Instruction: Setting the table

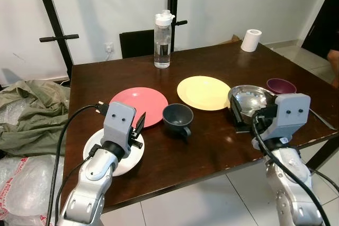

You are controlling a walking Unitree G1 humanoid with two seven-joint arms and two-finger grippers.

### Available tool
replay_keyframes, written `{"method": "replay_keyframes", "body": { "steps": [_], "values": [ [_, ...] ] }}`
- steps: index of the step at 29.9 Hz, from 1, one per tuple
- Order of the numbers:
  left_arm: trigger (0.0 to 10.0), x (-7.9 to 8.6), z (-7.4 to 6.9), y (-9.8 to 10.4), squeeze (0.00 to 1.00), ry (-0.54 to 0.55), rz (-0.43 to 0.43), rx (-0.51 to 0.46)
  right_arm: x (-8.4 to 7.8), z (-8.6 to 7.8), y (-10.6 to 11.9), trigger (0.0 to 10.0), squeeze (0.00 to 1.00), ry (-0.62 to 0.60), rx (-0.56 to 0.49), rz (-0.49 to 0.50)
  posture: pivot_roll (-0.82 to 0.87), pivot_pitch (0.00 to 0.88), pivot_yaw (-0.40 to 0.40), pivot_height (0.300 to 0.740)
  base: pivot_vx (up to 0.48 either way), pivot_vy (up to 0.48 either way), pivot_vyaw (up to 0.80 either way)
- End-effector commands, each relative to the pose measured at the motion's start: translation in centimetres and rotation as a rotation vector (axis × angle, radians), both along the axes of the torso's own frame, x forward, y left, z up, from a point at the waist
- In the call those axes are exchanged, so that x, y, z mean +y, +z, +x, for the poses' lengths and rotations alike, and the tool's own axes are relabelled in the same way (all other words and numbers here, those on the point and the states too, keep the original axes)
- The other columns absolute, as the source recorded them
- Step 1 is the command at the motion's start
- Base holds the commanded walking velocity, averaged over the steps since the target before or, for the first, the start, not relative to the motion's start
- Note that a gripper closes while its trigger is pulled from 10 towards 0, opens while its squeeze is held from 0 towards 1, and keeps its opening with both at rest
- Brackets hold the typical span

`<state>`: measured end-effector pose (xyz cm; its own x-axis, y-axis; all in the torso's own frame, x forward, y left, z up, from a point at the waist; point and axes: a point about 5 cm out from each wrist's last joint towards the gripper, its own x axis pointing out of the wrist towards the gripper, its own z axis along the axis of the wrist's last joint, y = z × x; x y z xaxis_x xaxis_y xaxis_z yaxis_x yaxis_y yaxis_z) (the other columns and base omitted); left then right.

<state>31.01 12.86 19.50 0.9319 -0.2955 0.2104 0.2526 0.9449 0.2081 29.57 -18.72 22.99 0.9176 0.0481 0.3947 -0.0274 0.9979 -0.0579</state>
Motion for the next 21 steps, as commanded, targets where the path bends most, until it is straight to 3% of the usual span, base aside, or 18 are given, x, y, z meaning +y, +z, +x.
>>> {"method": "replay_keyframes", "body": {
  "steps": [1,7,12,16,18,21],
  "values": [
    [10.0,0.5,0.3,0.0,0.00,0.009,0.003,0.005,-0.2,0.0,-0.3,10.0,0.00,-0.019,0.001,0.012,0.02,0.047,0.090,0.740,0.000,0.000,0.00],
    [10.0,0.4,1.4,1.1,0.00,0.019,-0.044,-0.017,-1.5,0.2,0.5,10.0,0.00,-0.052,-0.020,-0.004,0.00,0.026,0.091,0.740,0.000,0.000,0.00],
    [10.0,0.2,1.3,1.2,0.00,0.000,-0.048,-0.012,-1.9,0.4,0.9,10.0,0.00,-0.060,-0.024,0.003,0.00,0.027,0.091,0.740,0.000,0.000,0.00],
    [10.0,1.4,1.5,0.2,0.00,0.015,-0.129,0.110,-1.3,0.7,0.6,10.0,0.00,0.027,0.042,-0.018,0.02,0.011,0.097,0.740,0.000,0.000,0.00],
    [10.0,1.4,1.9,0.0,0.00,-0.008,-0.079,0.138,-1.2,1.1,0.5,10.0,0.00,0.032,0.055,-0.032,0.03,0.010,0.085,0.740,0.000,0.000,0.00],
    [10.0,1.0,2.6,1.8,0.00,-0.033,-0.050,0.057,-1.6,1.8,1.6,10.0,0.00,-0.002,0.008,0.013,0.03,0.011,0.082,0.740,0.000,0.000,0.00]
  ]
}}
